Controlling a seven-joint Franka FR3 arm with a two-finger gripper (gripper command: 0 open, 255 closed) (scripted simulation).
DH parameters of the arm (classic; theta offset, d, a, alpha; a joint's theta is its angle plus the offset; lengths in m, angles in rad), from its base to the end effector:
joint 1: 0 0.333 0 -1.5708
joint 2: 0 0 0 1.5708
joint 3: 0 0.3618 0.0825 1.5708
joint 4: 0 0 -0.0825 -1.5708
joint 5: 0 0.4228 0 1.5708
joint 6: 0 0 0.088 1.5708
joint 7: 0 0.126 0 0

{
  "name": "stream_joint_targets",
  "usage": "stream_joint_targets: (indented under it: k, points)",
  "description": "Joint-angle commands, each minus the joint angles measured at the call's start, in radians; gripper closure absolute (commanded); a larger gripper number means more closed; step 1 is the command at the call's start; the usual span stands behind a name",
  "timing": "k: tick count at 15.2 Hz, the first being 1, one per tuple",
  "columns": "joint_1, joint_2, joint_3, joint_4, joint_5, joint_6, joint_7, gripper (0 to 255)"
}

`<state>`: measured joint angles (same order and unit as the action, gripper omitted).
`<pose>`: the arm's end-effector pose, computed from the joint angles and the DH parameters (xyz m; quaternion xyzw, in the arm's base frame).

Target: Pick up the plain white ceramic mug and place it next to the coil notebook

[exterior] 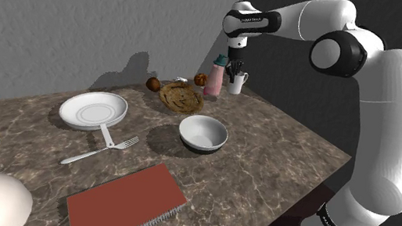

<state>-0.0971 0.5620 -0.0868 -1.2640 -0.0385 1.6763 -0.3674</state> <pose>0.7496 -0.1290 0.4320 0.9914 0.0996 -0.0825 0.0208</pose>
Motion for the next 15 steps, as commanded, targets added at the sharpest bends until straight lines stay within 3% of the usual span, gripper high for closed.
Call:
stream_joint_targets:
  k: [1, 15]
  points:
    - [0.000, -0.003, 0.000, 0.020, 0.000, -0.024, -0.002, 255]
    - [-0.006, 0.028, -0.002, 0.260, 0.002, -0.232, -0.015, 255]
